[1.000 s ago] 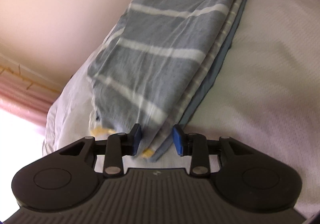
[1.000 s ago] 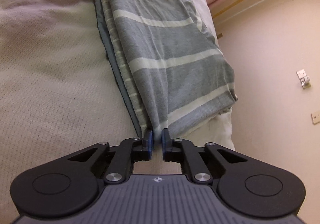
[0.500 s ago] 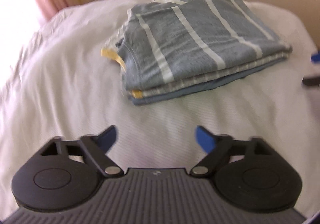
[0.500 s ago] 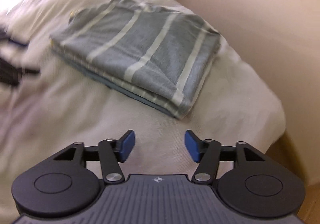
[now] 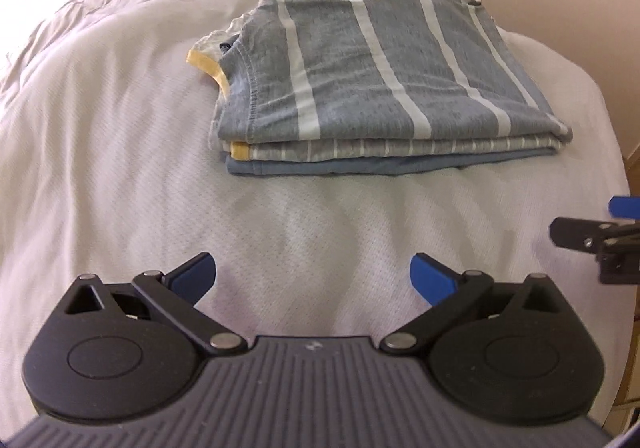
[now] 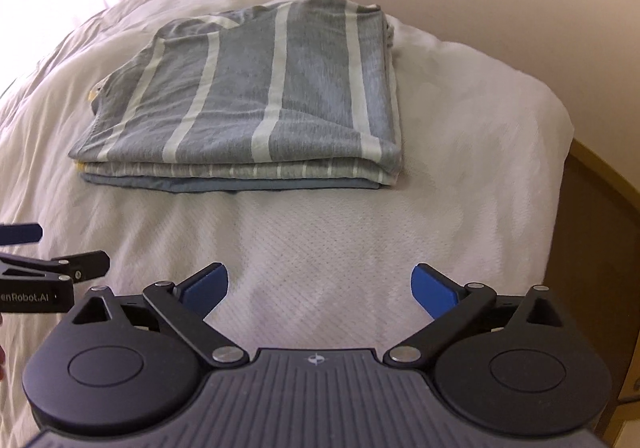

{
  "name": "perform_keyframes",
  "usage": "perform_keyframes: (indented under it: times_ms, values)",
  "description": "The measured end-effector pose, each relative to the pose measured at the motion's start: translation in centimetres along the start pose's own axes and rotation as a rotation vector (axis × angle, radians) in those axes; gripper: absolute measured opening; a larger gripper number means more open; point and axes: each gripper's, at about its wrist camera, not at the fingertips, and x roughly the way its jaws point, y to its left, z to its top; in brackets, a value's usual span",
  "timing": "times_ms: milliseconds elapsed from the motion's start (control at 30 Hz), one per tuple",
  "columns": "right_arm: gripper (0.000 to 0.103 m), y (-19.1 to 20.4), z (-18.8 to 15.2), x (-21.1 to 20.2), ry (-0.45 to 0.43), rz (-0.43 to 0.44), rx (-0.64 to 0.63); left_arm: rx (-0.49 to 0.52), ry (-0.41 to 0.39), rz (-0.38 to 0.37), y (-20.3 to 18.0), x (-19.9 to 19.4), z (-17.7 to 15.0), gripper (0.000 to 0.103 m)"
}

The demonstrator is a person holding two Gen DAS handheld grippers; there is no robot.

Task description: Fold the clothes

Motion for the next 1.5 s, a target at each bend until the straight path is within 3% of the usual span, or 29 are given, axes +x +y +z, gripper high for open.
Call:
perform_keyframes:
  times_ms: [200,833,1500]
  values:
    - [0.101,0.6,0.0,0.6,-0.017,-0.021,0.025,-0.042,-0.020,-0.016,0.0,0.6,0.3,0.102]
    - [0.101,1.5,-0.5,0.3,-0.077,-0.067,0.058,-0.042,-0.091,-0.031,-0.1,0.2,0.3,0.102]
    - [0.101,4.7,-3.0,-5.5,-0.115,-0.078,0.060,-0.038,-0.115,-0.035,1.0,-4.9,-2.7,0.102]
